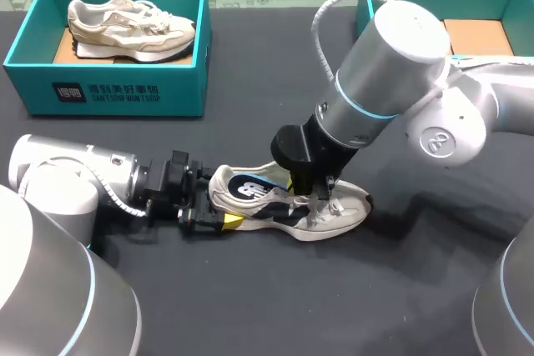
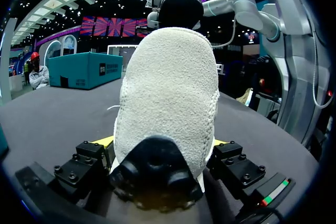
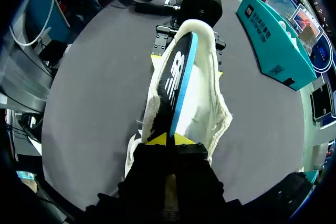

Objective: Take the shoe out of the shoebox, open the shoe tongue, remove and reinsert the insole, then place the shoe into the shoebox

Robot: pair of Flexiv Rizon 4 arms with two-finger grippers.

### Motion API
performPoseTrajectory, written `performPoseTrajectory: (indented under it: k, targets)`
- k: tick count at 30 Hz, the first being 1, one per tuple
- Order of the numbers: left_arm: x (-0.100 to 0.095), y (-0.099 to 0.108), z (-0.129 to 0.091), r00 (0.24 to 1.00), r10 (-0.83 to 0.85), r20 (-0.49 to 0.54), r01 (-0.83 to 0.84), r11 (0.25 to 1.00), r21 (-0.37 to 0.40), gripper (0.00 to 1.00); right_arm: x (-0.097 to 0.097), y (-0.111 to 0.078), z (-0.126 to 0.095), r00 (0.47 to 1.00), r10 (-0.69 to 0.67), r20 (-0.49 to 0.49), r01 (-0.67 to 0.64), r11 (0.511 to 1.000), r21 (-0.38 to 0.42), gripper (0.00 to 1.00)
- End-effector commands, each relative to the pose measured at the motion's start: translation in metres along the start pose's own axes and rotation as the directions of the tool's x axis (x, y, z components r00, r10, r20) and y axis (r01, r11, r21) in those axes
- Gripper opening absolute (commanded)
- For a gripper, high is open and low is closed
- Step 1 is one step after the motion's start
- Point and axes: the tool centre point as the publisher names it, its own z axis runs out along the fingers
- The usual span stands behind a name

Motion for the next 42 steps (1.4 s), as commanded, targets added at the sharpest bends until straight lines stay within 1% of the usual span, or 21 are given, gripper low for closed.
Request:
performPoseTrajectory:
  k: [1, 2, 4, 10, 15, 20, 26, 32, 33, 34, 35, 37, 40, 41, 42]
  targets:
    - [-0.002, 0.002, 0.001, 1.0, -0.001, 0.001, 0.001, 1.0, -0.001, 0.0, -0.003, -0.007, -0.005, 1.0, -0.024, 0.0, 0.024, 0.998, -0.063, 0.0]
    - [-0.002, 0.002, 0.001, 1.0, -0.001, 0.001, 0.001, 1.0, -0.001, 0.0, -0.004, -0.007, -0.006, 0.999, -0.042, 0.005, 0.042, 0.996, -0.074, 0.0]
    - [-0.002, 0.002, 0.001, 1.0, -0.001, 0.001, 0.001, 1.0, -0.001, 0.0, -0.009, -0.003, -0.009, 0.998, -0.063, -0.005, 0.062, 0.996, -0.069, 0.0]
    - [-0.002, 0.002, 0.001, 1.0, -0.001, 0.001, 0.001, 1.0, -0.001, 0.0, -0.027, 0.02, -0.014, 0.985, -0.165, -0.043, 0.163, 0.985, -0.054, 0.0]
    - [-0.002, 0.002, 0.001, 1.0, -0.001, 0.001, 0.001, 1.0, -0.001, 0.0, -0.035, 0.038, -0.013, 0.973, -0.221, -0.068, 0.218, 0.975, -0.052, 0.0]
    - [-0.002, 0.002, 0.001, 1.0, -0.001, 0.001, 0.001, 1.0, -0.001, 0.0, -0.039, 0.046, -0.01, 0.966, -0.235, -0.106, 0.231, 0.972, -0.047, 0.0]
    - [-0.002, 0.002, 0.001, 1.0, -0.001, 0.001, 0.001, 1.0, -0.001, 0.0, -0.039, 0.054, -0.006, 0.961, -0.23, -0.153, 0.227, 0.973, -0.038, 0.0]
    - [-0.002, 0.002, 0.001, 1.0, -0.001, 0.001, 0.001, 1.0, -0.001, 0.0, -0.034, 0.055, -0.01, 0.973, -0.179, -0.147, 0.181, 0.984, -0.002, 0.0]
    - [-0.002, 0.002, 0.001, 1.0, -0.001, 0.001, 0.001, 1.0, -0.001, 0.0, -0.033, 0.054, -0.011, 0.975, -0.167, -0.144, 0.17, 0.986, 0.005, 0.04]
    - [-0.002, 0.002, 0.001, 1.0, -0.001, 0.001, 0.001, 1.0, -0.001, 0.0, -0.031, 0.054, -0.013, 0.977, -0.163, -0.139, 0.166, 0.986, 0.007, 0.16]
    - [-0.002, 0.002, 0.001, 1.0, -0.001, 0.001, 0.001, 1.0, -0.001, 0.0, -0.03, 0.054, -0.014, 0.978, -0.157, -0.134, 0.161, 0.987, 0.013, 0.22]
    - [-0.002, 0.002, 0.001, 1.0, -0.001, 0.001, 0.001, 1.0, -0.001, 0.0, -0.028, 0.053, -0.018, 0.981, -0.144, -0.127, 0.148, 0.989, 0.025, 0.28]
    - [-0.002, 0.002, 0.001, 1.0, -0.001, 0.001, 0.001, 1.0, -0.001, 0.0, -0.024, 0.053, -0.025, 0.985, -0.129, -0.118, 0.134, 0.99, 0.04, 0.32]
    - [-0.002, 0.002, 0.001, 1.0, -0.001, 0.001, 0.001, 1.0, -0.001, 0.0, -0.024, 0.053, -0.027, 0.985, -0.125, -0.116, 0.131, 0.99, 0.046, 0.35]
    - [-0.002, 0.002, 0.001, 1.0, -0.001, 0.001, 0.001, 1.0, -0.001, 0.0, -0.023, 0.053, -0.029, 0.986, -0.122, -0.113, 0.128, 0.99, 0.05, 0.42]
